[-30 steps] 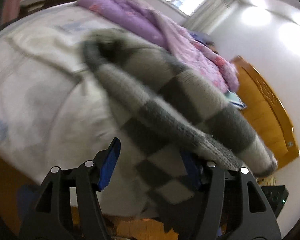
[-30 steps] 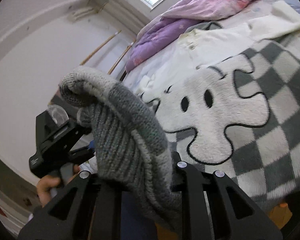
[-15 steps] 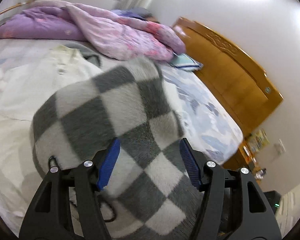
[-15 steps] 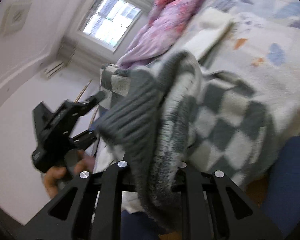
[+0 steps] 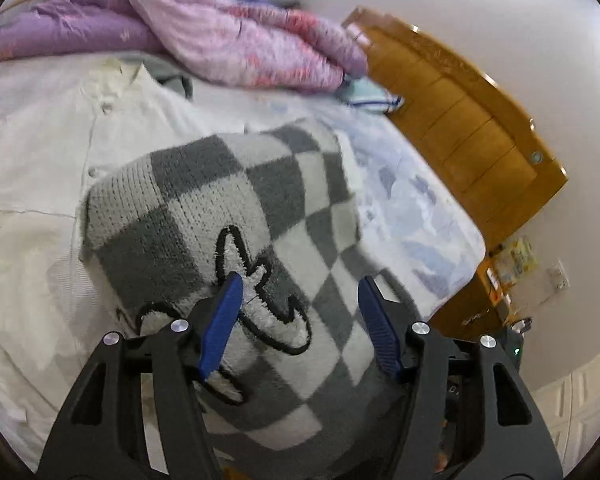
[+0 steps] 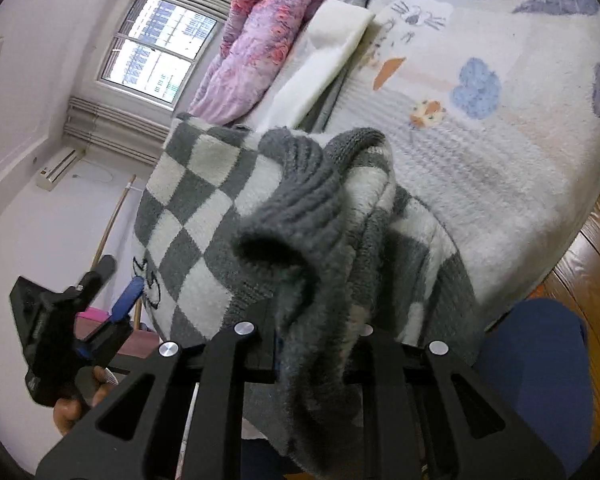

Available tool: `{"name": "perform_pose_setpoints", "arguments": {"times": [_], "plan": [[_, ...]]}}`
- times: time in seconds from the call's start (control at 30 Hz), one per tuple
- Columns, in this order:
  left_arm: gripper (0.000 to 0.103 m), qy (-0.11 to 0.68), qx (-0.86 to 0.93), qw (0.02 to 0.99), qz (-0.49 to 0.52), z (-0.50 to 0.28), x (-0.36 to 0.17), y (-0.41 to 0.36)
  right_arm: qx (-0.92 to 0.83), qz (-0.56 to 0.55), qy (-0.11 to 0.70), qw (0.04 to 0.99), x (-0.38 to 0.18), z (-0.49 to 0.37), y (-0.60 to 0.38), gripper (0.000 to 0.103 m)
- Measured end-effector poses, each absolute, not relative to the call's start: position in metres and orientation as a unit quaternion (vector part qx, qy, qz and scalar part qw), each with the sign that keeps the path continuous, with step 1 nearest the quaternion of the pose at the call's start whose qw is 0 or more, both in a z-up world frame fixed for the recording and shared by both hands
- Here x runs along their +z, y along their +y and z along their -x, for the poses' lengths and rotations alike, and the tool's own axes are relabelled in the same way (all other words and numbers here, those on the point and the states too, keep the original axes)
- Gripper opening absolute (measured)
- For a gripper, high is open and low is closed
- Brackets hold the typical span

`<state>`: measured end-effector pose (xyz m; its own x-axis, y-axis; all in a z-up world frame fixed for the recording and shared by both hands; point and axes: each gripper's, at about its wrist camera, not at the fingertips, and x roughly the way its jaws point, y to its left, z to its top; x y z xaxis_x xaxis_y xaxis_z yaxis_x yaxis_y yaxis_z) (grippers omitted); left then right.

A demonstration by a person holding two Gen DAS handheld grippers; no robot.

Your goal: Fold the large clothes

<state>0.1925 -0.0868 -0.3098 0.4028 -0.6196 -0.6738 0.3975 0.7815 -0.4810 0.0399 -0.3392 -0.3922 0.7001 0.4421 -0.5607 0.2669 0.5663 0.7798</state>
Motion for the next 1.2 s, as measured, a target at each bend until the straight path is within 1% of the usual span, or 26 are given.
{"name": "perform_pose_setpoints", "arguments": {"times": [0.03,0.07,0.2,0.23,0.3,0.33,0.47,0.63,0.73,0.8,0.83,0.87,1.03,1.07,1.2], "plan": [[0.044,0.468,-0.289,0.827,0.117,-0.203,-0.317,-0.089,0.052,-0.459,0.389,0.797,-0.394,-0.044,-0.339,0.015],[0.041,0.475,-0.28,0.826,0.114,-0.21,-0.322,-0.09,0.051,-0.459,0.396,0.794,-0.396,-0.051,-0.34,0.016],[0.041,0.499,-0.281,0.813,0.101,-0.231,-0.337,-0.097,0.063,-0.441,0.415,0.793,-0.387,-0.057,-0.341,0.018],[0.041,0.503,-0.279,0.813,0.091,-0.233,-0.337,-0.099,0.068,-0.437,0.42,0.792,-0.385,-0.06,-0.341,0.02],[0.041,0.509,-0.274,0.812,0.076,-0.237,-0.337,-0.103,0.078,-0.411,0.433,0.798,-0.37,-0.058,-0.338,0.021],[0.041,0.511,-0.273,0.812,0.071,-0.236,-0.338,-0.103,0.077,-0.382,0.441,0.808,-0.359,-0.054,-0.335,0.023],[0.041,0.517,-0.272,0.81,0.049,-0.238,-0.339,-0.106,0.074,-0.329,0.454,0.825,-0.335,-0.034,-0.334,0.024],[0.041,0.519,-0.271,0.81,0.03,-0.24,-0.342,-0.114,0.057,-0.26,0.417,0.869,-0.292,-0.016,-0.326,0.024],[0.041,0.518,-0.265,0.813,0.007,-0.239,-0.342,-0.121,0.069,-0.242,0.404,0.88,-0.281,-0.033,-0.318,0.024],[0.041,0.524,-0.262,0.811,-0.003,-0.242,-0.343,-0.125,0.086,-0.242,0.412,0.874,-0.29,-0.055,-0.311,0.021],[0.041,0.527,-0.261,0.809,-0.006,-0.244,-0.343,-0.126,0.095,-0.253,0.422,0.865,-0.298,-0.069,-0.307,0.014],[0.041,0.529,-0.26,0.807,-0.009,-0.246,-0.344,-0.127,0.099,-0.255,0.43,0.86,-0.304,-0.078,-0.304,0.003],[0.041,0.549,-0.251,0.797,-0.022,-0.256,-0.35,-0.132,0.086,-0.234,0.497,0.831,-0.346,-0.12,-0.292,0.002],[0.041,0.552,-0.249,0.795,-0.023,-0.257,-0.353,-0.133,0.083,-0.234,0.514,0.821,-0.36,-0.126,-0.292,0.0],[0.041,0.564,-0.247,0.787,-0.033,-0.269,-0.363,-0.14,0.092,-0.272,0.534,0.795,-0.39,-0.14,-0.301,0.0]]}}
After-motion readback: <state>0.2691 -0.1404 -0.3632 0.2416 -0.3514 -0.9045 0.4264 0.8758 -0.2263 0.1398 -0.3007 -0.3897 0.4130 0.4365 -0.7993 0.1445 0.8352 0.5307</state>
